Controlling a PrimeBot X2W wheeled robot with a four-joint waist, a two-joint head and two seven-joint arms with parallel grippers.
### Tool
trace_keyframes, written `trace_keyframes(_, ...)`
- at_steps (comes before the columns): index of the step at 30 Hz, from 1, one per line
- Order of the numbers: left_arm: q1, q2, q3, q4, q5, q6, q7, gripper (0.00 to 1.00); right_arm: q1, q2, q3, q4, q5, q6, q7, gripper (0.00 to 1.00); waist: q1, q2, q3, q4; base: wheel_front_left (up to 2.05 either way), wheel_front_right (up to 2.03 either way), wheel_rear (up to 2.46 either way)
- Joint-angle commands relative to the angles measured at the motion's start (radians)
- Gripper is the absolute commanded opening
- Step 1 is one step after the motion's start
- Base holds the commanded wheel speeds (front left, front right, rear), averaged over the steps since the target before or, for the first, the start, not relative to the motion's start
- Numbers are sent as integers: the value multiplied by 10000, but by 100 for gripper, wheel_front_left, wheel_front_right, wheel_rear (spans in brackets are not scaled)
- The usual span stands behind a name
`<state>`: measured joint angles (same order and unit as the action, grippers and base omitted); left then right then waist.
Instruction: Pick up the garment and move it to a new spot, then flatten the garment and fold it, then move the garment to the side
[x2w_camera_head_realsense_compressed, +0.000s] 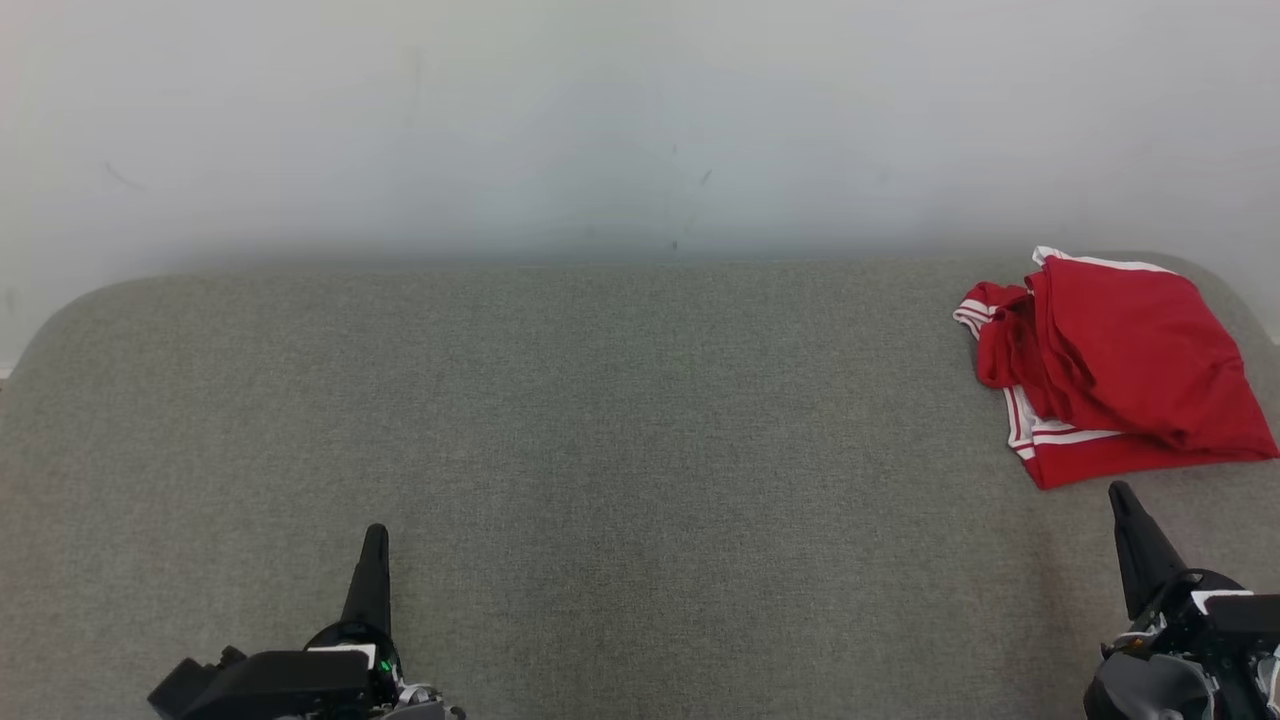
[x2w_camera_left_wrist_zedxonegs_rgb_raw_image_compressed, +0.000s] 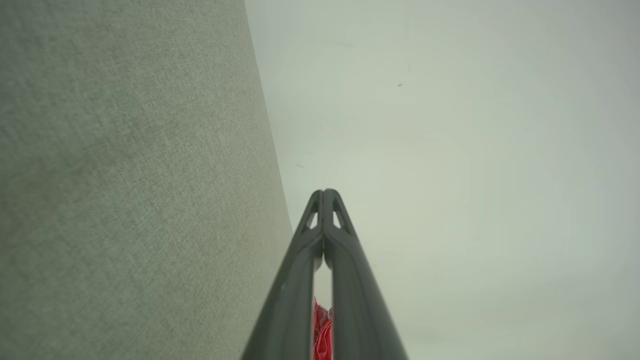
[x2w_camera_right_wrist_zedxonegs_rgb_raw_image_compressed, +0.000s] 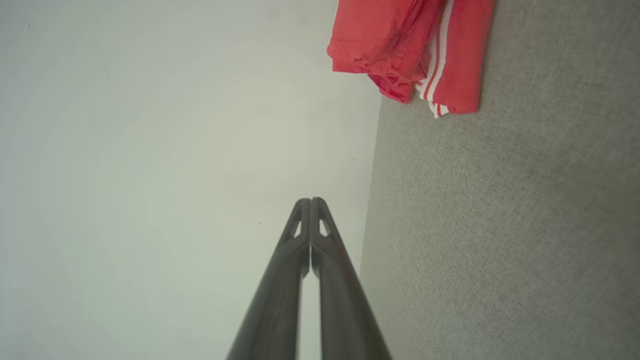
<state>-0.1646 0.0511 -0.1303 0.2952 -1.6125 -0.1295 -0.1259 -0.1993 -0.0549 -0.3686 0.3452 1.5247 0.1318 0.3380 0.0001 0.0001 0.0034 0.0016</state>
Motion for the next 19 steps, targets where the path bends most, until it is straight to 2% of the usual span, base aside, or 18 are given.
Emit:
trace_keyframes(1,-84,-14,-38,6,-201,-19,37,0,-72,-65,-45,24,207,-20,83,0,-1,-1,9,-4,0,0,0)
trace_keyframes(19,-135,-14,-57,8,-352,-24,62,0,-124,-72,-70,35,359,-21,135,0,-1,-1,38,-14,0,0,0)
